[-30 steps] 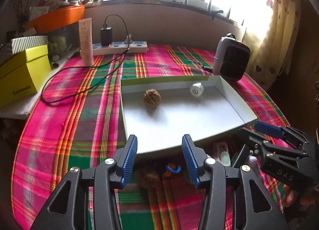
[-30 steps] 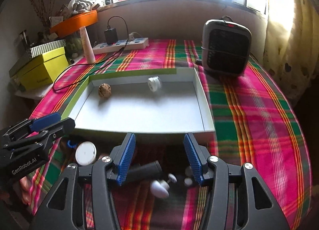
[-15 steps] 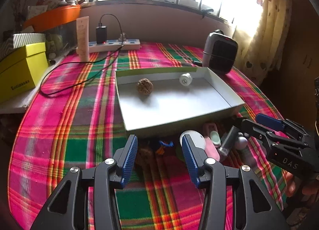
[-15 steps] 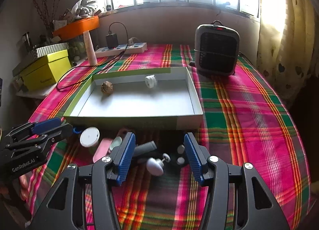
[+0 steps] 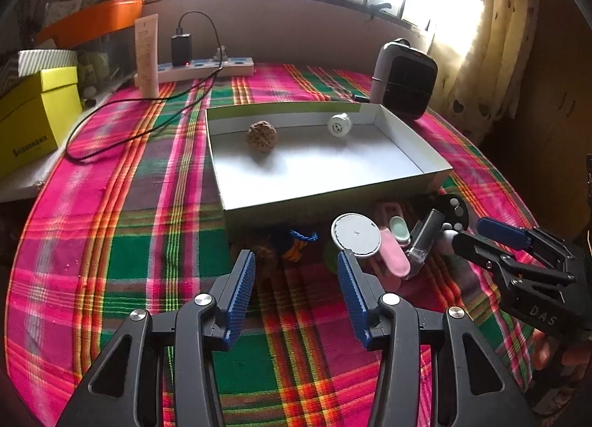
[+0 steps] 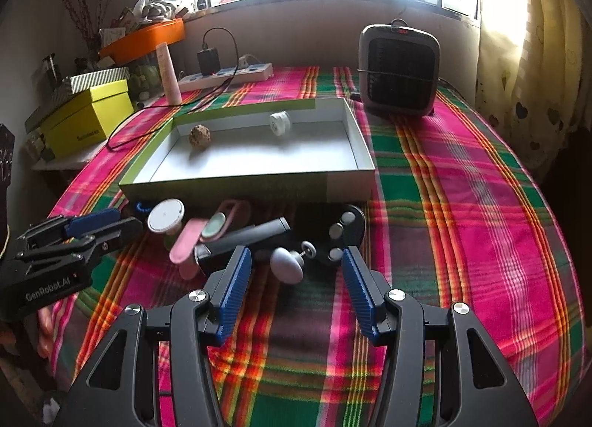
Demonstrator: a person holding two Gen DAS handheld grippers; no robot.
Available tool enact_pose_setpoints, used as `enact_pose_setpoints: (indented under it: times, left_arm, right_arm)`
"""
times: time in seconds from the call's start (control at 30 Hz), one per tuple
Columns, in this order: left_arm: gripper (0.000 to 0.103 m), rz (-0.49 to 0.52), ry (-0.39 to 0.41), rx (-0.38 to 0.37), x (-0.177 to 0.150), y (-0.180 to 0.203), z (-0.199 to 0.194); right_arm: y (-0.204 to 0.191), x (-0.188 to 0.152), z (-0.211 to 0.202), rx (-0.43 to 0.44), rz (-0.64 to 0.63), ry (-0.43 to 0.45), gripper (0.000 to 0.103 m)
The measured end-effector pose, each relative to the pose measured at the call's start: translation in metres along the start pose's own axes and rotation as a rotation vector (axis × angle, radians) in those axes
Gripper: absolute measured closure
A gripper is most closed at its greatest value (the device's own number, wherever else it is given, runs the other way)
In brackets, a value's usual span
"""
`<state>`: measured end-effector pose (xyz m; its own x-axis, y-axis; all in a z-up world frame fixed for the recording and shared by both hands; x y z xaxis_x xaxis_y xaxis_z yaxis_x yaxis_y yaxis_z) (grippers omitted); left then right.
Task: Organize objects
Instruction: 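Withdraw both open tools from the tray toward the remaining objects, then grasp the second walnut with the left tool while the right tool grasps the white egg-shaped knob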
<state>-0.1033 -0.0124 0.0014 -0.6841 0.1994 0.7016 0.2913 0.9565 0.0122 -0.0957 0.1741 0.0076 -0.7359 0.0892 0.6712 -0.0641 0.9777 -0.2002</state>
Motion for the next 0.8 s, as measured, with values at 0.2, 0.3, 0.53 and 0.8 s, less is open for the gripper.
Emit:
enact_pose_setpoints:
  times: [0.2,0.3,0.53,0.8]
  left_arm:
    - [0.058,-0.003,0.009,0.021,0.0,-0.006,-0.003]
    - [0.058,-0.02,-0.015,0.04,-0.003,-0.013,0.002]
    - [0.058,-0.024,-0.036,0.045,-0.004,-0.018,0.012]
    - [0.058,-0.027,-0.06,0.035,-0.003,-0.02,0.021]
  right_arm:
    - [0.01,-0.005,0.001,-0.014,0.013,-0.02,0.051]
    - [0.012,-0.005,0.004,-0.005,0.024,-0.029,0.051]
    - [0.008,-0.004,0.014,0.011,0.006,-0.057,0.051]
    - [0.006,0.001,0.021,-0.004,-0.001,-0.068,0.051]
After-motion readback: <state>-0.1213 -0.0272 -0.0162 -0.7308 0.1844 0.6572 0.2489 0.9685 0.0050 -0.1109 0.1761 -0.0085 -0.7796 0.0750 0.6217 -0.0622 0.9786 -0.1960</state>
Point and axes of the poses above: each gripper's, at about its wrist camera, not at the fingertips, and z roughly the way its jaws point, y to its right, x to its top, the point moved 3 cm from there along z, roughly the way its jaws point, and after that the axes turned 11 degrees about z, right-handed, at the moved point
